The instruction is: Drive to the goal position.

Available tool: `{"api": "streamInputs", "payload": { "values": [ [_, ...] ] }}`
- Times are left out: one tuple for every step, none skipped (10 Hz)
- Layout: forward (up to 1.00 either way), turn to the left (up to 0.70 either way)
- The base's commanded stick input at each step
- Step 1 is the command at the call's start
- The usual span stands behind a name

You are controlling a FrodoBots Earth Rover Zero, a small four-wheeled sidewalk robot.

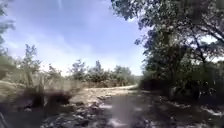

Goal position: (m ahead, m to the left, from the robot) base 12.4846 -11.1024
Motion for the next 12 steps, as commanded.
{"api": "streamInputs", "payload": {
  "values": [
    [0.7, 0.0],
    [0.7, 0.0],
    [0.7, 0.0],
    [0.7, 0.0],
    [0.7, 0.0],
    [0.7, 0.0],
    [0.7, 0.0],
    [0.7, 0.0],
    [0.7, 0.0],
    [0.7, 0.0],
    [0.7, 0.0],
    [0.7, 0.0]
  ]
}}
